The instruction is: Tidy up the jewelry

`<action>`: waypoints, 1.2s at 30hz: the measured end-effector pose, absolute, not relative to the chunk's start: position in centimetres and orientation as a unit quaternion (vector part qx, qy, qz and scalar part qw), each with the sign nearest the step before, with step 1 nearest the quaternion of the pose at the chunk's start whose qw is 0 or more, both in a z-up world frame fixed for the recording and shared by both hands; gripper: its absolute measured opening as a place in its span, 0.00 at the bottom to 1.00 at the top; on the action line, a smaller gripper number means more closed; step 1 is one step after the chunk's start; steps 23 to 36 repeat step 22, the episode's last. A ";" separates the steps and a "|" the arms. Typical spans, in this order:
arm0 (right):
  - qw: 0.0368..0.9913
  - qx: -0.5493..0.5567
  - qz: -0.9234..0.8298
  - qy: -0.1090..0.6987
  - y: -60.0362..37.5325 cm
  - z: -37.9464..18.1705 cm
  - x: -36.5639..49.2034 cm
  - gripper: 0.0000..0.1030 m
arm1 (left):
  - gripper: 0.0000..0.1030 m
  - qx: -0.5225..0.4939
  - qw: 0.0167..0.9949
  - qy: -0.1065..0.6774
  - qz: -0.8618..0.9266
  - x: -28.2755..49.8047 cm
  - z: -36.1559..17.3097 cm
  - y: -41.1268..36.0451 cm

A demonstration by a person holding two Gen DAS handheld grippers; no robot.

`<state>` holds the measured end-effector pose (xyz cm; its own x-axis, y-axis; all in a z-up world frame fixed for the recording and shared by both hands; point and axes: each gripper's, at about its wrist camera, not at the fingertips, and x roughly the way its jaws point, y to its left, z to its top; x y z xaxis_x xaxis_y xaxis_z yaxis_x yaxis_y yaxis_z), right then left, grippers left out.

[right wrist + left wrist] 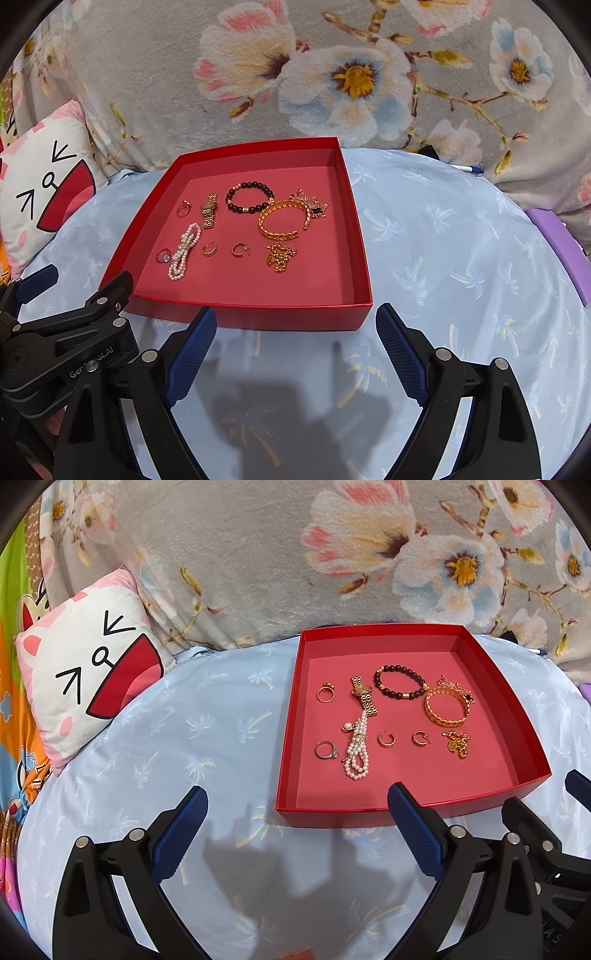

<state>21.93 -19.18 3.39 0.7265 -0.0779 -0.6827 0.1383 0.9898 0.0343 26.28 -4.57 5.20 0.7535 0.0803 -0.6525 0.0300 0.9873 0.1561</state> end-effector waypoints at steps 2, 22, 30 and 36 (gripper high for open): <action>0.928 0.042 -0.058 0.365 -19.1 3.4 21.9 0.84 | 0.93 0.076 0.933 0.352 0.012 26.3 5.2 -4.6; 0.930 0.037 -0.067 0.361 -19.2 3.5 21.8 0.84 | 0.93 0.079 0.935 0.346 0.011 26.2 5.2 -4.6; 0.930 0.037 -0.067 0.361 -19.2 3.5 21.8 0.84 | 0.93 0.079 0.935 0.346 0.011 26.2 5.2 -4.6; 0.930 0.037 -0.067 0.361 -19.2 3.5 21.8 0.84 | 0.93 0.079 0.935 0.346 0.011 26.2 5.2 -4.6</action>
